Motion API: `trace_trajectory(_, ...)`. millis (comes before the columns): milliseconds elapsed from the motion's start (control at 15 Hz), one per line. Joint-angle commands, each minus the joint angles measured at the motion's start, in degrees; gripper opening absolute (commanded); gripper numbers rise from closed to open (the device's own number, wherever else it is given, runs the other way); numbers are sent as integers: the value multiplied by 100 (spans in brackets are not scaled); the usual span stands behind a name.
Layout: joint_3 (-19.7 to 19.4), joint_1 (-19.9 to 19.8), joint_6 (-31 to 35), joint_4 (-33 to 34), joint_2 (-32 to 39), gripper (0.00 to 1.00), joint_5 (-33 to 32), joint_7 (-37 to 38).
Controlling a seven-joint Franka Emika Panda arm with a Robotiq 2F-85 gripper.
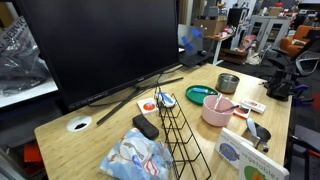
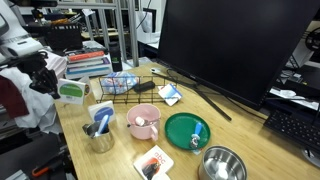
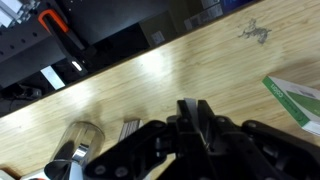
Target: Remove the book with some green from the book rack and put it on the table
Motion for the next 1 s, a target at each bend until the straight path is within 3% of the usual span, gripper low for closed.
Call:
trace_trajectory(0, -39, -397, 679, -1, 568, 4, -355, 235)
trace_trajectory(400, 38, -1277, 1086, -4, 1311, 4, -1624, 828)
trace_trajectory(933, -91, -1472, 1460, 5, 1878, 4, -3899, 2140)
